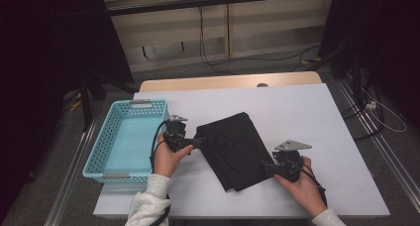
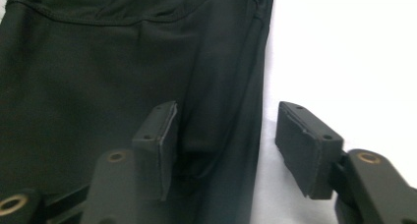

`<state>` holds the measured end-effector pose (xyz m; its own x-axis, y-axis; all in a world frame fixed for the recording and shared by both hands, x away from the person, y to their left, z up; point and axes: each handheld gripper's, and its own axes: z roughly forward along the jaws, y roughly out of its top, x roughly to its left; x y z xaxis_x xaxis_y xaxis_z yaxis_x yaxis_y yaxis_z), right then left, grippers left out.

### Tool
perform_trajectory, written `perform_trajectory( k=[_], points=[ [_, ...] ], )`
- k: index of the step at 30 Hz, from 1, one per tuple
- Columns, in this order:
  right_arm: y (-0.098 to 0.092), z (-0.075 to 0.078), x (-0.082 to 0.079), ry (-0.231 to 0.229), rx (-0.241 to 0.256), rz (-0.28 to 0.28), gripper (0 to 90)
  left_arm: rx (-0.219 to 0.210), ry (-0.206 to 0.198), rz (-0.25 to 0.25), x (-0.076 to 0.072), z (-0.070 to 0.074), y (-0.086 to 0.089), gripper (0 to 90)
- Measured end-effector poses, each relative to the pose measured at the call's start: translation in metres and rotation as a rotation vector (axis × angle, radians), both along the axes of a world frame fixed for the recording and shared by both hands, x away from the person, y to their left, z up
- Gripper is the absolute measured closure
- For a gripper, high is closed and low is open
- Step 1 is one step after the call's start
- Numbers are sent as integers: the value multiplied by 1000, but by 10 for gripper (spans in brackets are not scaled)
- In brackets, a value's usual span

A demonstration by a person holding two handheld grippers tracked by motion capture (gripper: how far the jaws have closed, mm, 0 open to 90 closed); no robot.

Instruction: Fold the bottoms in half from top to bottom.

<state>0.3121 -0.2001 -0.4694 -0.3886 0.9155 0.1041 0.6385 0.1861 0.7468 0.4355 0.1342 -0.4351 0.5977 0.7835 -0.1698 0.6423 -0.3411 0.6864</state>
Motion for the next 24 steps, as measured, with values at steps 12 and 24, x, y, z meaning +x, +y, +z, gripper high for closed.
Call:
perform_trajectory(
  k=[12,24],
  points=[
    [4,0,-1,15,35,-5,615,-18,20,-2,3,-5,-5,103],
    [8,-1,0,18,96,13,800,-23,27,19,4,-4,1,89]
  ],
)
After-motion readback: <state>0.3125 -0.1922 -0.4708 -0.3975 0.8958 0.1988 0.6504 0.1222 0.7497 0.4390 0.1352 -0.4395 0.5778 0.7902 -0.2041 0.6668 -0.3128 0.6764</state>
